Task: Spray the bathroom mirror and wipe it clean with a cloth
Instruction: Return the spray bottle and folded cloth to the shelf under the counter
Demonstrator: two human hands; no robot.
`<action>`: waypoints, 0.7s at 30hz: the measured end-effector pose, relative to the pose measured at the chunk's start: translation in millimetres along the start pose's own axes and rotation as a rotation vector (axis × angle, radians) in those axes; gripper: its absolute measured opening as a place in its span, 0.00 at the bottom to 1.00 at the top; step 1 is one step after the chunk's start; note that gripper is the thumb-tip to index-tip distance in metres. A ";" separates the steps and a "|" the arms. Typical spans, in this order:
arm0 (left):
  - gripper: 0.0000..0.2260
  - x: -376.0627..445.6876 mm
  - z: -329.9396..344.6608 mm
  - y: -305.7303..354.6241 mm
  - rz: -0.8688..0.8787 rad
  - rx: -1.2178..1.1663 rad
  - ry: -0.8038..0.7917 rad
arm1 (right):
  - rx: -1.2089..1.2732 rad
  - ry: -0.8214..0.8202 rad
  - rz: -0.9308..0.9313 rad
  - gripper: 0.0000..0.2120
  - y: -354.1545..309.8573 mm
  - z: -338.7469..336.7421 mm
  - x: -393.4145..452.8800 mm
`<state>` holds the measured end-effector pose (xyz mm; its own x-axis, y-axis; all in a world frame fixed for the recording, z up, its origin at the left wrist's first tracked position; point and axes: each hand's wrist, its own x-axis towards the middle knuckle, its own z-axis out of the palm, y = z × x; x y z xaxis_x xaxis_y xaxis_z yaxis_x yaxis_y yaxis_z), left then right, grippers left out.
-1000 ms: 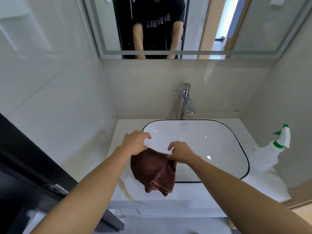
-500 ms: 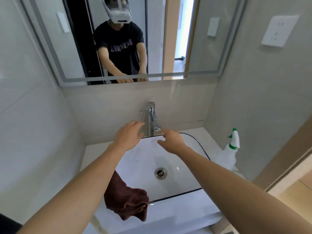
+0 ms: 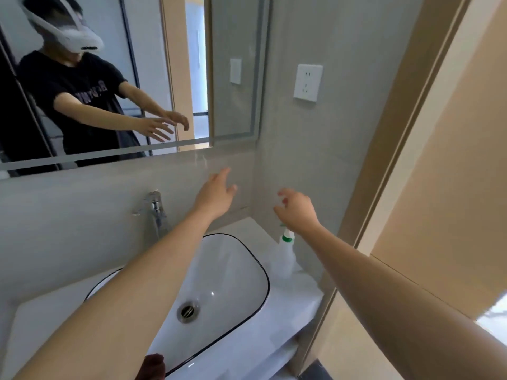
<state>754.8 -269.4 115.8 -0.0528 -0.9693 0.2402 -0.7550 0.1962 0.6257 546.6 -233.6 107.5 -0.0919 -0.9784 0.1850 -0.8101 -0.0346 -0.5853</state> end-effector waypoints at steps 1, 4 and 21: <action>0.26 2.0 13.3 7.0 -0.014 -0.047 -0.017 | 0.001 0.016 0.043 0.21 15.7 -5.7 -2.6; 0.29 3.9 53.2 16.7 -0.072 -0.135 -0.091 | 0.002 0.027 0.176 0.20 62.8 -9.2 -10.9; 0.31 34.9 199.3 -30.0 -0.435 -0.358 -0.345 | 0.182 -0.143 0.401 0.29 159.8 109.4 16.9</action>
<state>645.4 -338.7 -42.4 -0.0435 -0.9514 -0.3049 -0.4942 -0.2447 0.8342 479.0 -277.9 -69.3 -0.2861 -0.9396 -0.1881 -0.6107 0.3301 -0.7198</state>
